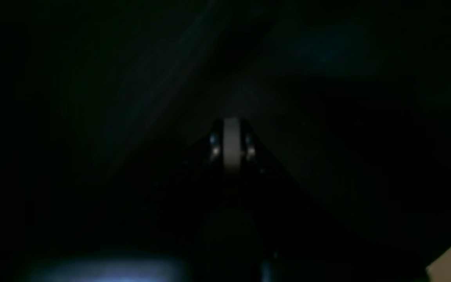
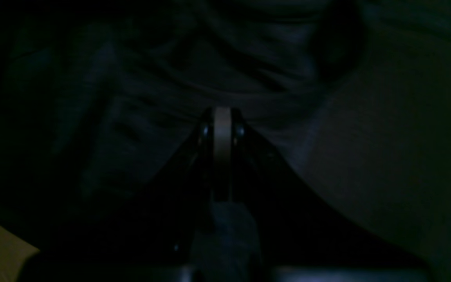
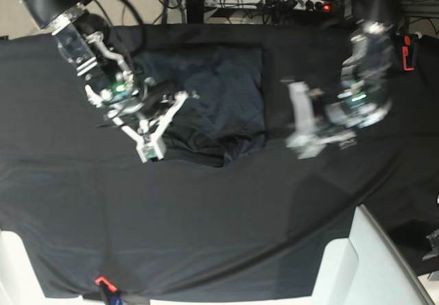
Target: Fold the T-shirt properly
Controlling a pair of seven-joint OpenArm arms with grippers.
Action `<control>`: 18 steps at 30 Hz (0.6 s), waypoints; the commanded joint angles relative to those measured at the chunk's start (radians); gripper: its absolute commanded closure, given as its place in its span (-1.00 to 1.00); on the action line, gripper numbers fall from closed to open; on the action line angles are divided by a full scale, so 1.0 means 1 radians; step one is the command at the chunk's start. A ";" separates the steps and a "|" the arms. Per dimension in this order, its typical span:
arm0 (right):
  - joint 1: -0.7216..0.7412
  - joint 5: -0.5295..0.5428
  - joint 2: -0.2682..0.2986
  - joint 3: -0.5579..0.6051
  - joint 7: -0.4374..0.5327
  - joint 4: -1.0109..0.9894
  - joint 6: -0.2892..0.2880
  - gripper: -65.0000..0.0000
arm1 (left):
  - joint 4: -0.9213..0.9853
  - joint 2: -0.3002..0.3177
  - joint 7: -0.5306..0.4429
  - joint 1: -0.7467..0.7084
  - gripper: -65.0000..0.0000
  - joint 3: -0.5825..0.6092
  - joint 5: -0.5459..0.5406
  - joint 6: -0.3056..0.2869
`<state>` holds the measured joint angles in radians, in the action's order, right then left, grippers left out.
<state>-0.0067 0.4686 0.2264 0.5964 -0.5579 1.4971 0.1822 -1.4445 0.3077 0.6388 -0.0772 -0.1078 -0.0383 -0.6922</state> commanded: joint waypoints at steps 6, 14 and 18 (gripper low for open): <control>0.061 0.000 0.005 -0.002 0.055 -0.016 -0.003 1.00 | -0.038 0.025 -0.021 -0.157 1.00 -0.203 -0.022 -0.006; 0.116 0.002 0.001 -0.010 0.060 -0.092 -0.108 1.00 | -0.121 0.018 -0.020 -0.293 1.00 -0.341 -0.031 -0.006; 0.147 0.002 0.000 -0.008 0.106 -0.146 -0.112 1.00 | -0.120 0.018 -0.020 -0.322 1.00 -0.372 -0.031 -0.006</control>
<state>0.1184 0.4694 0.2260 0.5930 -0.4744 1.3361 0.0723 -1.5497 0.3111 0.6361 -0.4015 -0.4702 -0.0608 -0.7036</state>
